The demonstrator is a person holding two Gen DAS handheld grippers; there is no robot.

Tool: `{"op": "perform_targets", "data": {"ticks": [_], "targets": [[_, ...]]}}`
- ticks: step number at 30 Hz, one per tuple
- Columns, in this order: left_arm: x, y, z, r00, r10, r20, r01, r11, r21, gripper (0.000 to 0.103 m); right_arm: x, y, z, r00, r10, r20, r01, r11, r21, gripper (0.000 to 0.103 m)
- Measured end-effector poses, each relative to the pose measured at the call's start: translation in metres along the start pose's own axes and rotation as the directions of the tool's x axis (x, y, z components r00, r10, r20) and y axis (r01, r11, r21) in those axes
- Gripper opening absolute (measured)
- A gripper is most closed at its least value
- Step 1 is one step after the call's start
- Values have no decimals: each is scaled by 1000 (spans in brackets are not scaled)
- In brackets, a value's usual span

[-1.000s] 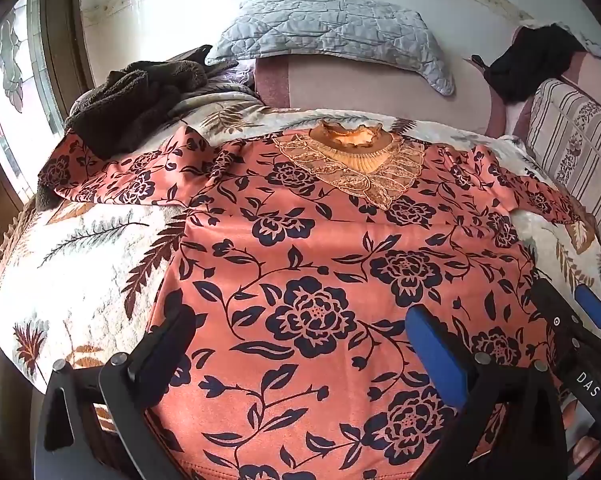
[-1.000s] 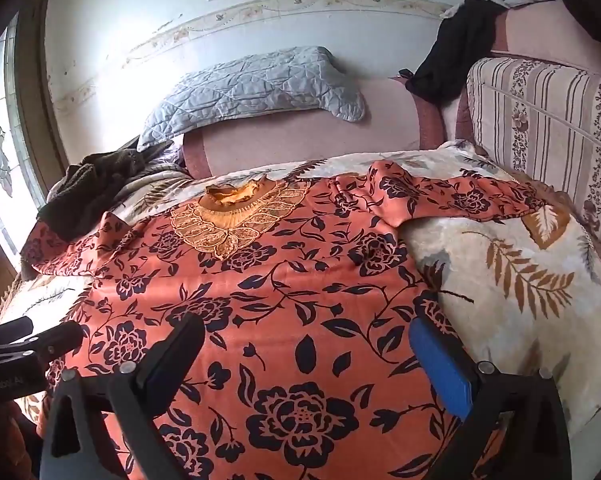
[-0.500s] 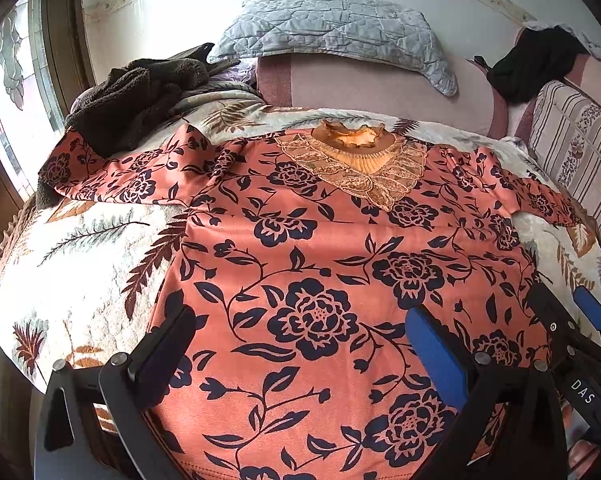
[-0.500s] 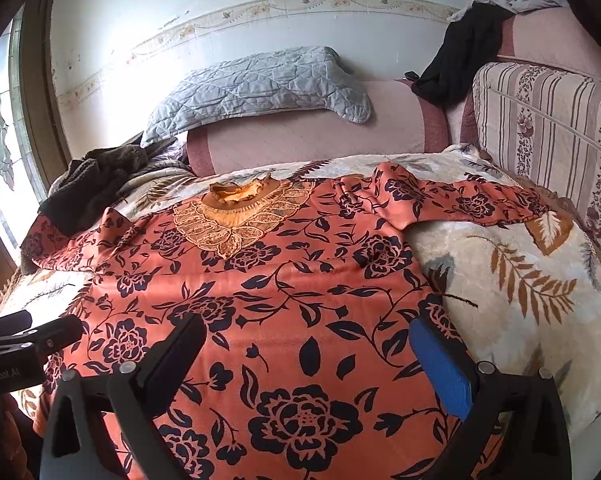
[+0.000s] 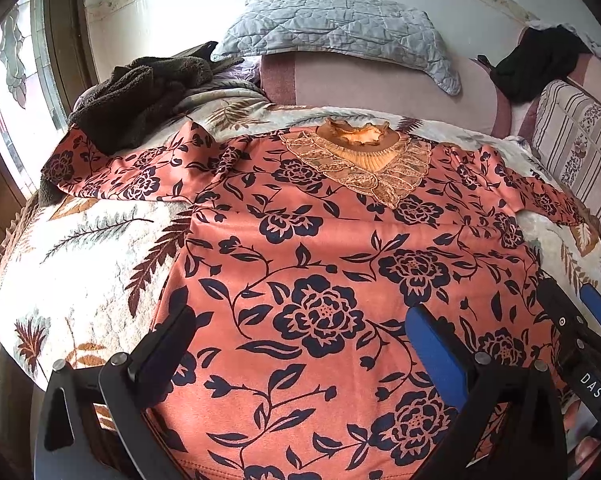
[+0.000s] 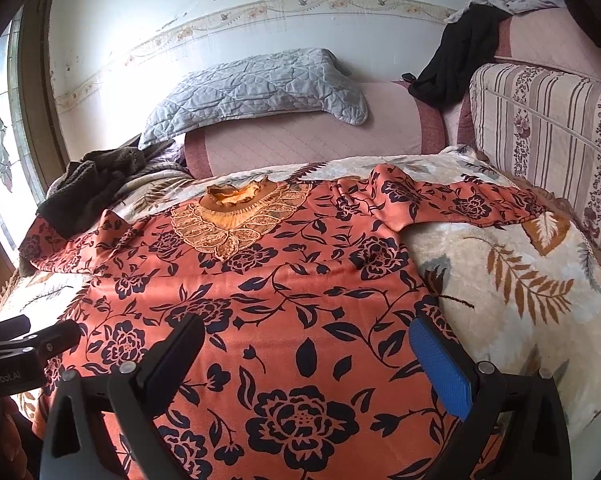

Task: Fold small clothes

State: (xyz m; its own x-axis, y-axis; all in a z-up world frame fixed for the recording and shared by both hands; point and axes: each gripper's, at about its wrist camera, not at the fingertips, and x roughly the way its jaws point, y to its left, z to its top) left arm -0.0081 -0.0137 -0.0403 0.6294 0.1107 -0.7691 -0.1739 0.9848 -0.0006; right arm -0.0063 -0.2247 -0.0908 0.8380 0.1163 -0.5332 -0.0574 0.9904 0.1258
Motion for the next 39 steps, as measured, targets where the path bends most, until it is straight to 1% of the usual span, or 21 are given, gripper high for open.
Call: {"op": "perform_targets", "data": {"ticks": [30, 39], "targets": [[4, 3, -2, 1000, 7, -2, -7, 1000, 3, 103, 2, 3, 0, 1000, 8, -8, -8, 1000, 5, 103], [5, 2, -3, 1000, 7, -6, -7, 1000, 6, 103, 4, -1, 1, 1000, -7, -12, 7, 1000, 4, 103]]}}
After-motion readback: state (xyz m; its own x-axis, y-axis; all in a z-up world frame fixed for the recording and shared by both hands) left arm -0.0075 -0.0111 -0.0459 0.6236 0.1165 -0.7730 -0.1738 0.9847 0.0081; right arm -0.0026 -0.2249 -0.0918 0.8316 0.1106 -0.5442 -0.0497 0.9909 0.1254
